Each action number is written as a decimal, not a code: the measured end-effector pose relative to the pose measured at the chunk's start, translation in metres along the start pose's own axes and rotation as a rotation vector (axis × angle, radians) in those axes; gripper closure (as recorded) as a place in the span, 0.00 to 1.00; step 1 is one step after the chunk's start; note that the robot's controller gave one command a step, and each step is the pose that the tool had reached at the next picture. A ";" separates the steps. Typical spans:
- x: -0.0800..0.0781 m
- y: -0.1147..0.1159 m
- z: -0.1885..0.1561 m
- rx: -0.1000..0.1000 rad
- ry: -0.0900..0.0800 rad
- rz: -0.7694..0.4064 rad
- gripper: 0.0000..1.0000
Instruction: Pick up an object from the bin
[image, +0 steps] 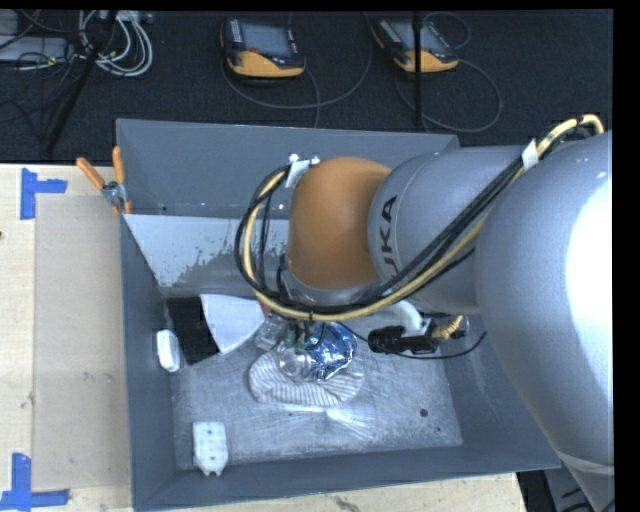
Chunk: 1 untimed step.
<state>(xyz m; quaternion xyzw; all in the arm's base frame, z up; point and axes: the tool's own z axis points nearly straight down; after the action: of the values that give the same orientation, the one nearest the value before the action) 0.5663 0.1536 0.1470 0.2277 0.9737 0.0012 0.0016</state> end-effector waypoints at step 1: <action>0.008 -0.005 -0.019 0.005 0.004 0.238 1.00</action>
Offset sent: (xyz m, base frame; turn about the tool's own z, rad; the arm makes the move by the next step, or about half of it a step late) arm -0.0177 -0.0030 -0.0648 -0.0246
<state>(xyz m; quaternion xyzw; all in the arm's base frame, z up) 0.5569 0.1521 0.1655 0.3416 0.9398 -0.0005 -0.0009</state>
